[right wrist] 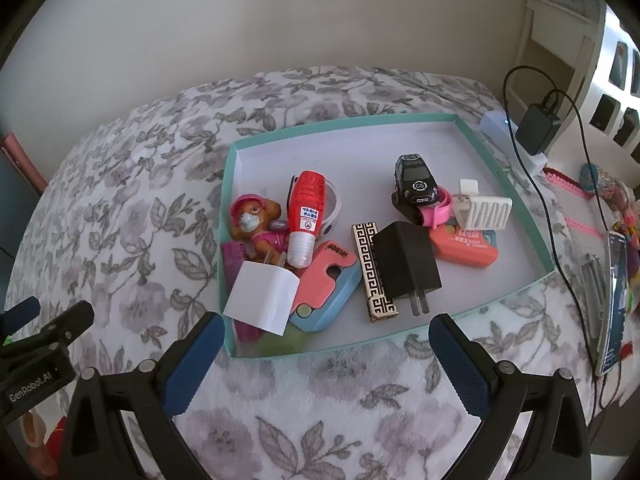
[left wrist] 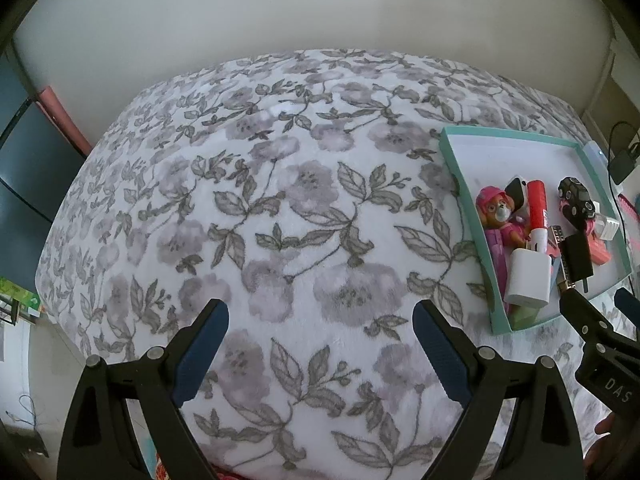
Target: Organize rigid objects
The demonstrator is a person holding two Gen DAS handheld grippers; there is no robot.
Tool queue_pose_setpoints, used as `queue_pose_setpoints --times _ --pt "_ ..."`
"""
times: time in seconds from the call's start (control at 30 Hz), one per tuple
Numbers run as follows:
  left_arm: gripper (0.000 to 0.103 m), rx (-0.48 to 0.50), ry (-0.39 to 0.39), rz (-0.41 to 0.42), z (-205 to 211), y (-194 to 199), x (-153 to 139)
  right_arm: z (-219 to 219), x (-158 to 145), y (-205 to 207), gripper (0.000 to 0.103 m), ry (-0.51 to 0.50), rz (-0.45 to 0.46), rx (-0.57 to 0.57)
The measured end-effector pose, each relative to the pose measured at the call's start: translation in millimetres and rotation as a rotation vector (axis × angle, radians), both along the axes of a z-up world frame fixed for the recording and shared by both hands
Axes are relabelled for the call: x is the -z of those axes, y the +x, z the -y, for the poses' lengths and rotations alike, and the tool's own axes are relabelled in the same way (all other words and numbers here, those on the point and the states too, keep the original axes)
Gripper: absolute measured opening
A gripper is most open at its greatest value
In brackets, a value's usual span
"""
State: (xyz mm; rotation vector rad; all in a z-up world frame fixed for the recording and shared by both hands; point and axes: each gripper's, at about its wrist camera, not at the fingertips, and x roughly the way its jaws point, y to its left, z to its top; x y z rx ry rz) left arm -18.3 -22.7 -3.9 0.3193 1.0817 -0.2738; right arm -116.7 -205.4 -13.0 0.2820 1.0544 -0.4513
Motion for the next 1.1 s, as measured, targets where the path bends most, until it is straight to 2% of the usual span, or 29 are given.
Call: queue_pose_setpoints --times 0.4,1.1 --pt "0.094 -0.002 -0.004 -0.027 -0.9 4.2 4.2 0.4 1.3 0.8 0.103 0.008 -0.008 -0.004" --pt "0.094 0.004 0.013 -0.025 0.1 7.0 7.7 0.6 4.4 5.0 0.103 -0.007 -0.024 -0.022"
